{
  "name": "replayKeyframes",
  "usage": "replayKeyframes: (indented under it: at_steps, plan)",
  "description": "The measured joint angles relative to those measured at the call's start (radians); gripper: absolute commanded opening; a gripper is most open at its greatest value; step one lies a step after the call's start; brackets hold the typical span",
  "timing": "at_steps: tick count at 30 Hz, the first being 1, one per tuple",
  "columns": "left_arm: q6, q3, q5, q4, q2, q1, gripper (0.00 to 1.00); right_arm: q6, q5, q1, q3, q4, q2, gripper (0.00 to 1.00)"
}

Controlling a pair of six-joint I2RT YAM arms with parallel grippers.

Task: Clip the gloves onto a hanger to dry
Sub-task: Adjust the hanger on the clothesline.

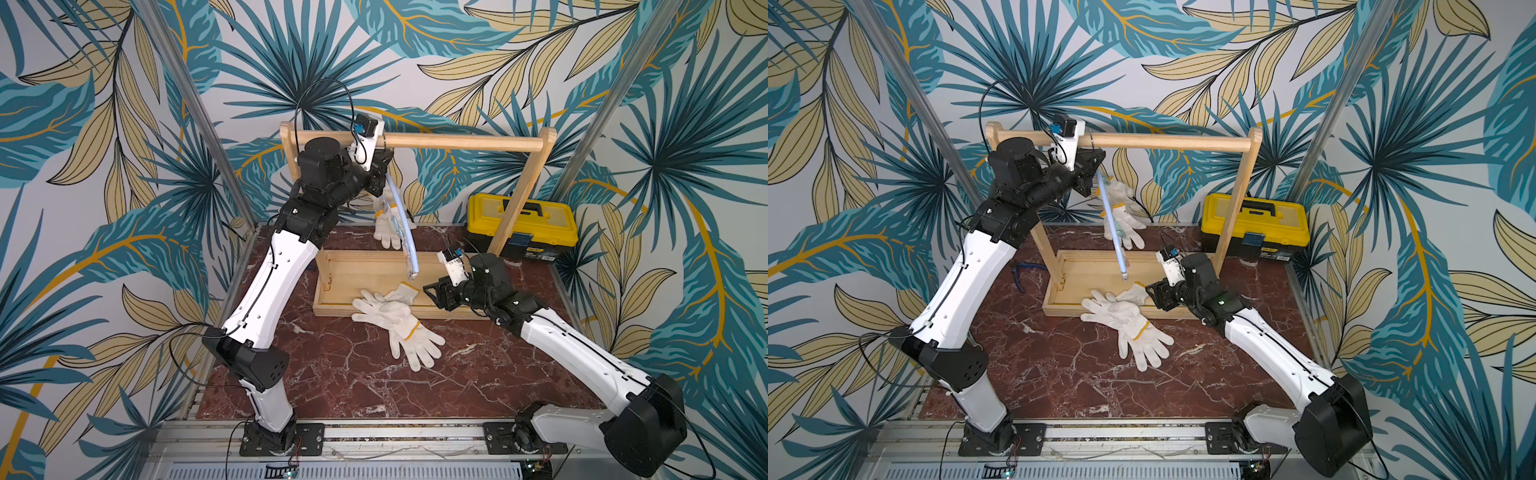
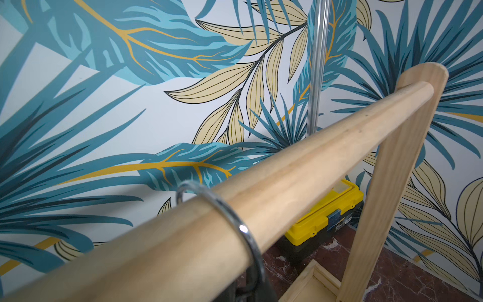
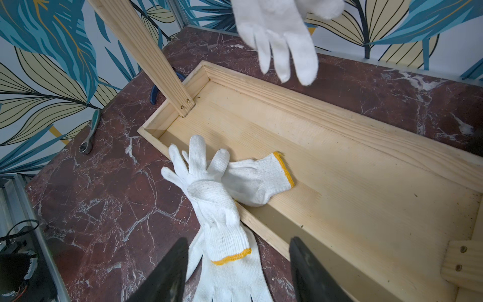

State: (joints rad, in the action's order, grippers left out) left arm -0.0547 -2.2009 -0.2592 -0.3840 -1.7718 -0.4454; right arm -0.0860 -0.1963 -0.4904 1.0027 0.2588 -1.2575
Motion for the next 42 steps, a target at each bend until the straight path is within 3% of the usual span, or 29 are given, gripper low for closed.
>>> replayKeyframes:
  at_steps: [20,26,29,33,36,42]
  plan:
    - [-0.007,-0.09,0.032,-0.019,-0.07,-0.095,0.01,-0.001,0.024,0.004,-0.05,0.016,0.084,0.62]
    - [-0.008,-0.093,0.031,-0.016,-0.077,-0.099,0.17,-0.004,0.025,0.004,-0.051,0.021,0.084,0.62]
    - [-0.021,-0.092,0.031,-0.016,-0.076,-0.101,0.3,-0.004,0.027,0.004,-0.051,0.025,0.084,0.63]
    - [-0.032,-0.074,0.035,-0.015,-0.061,-0.103,0.56,-0.005,0.028,0.004,-0.051,0.027,0.084,0.65]
    - [-0.045,-0.043,0.044,-0.017,-0.034,-0.104,0.63,-0.005,0.028,0.004,-0.051,0.028,0.084,0.67]
    - [-0.066,0.033,0.073,-0.017,0.056,-0.104,0.65,-0.004,0.028,0.004,-0.051,0.031,0.081,0.67]
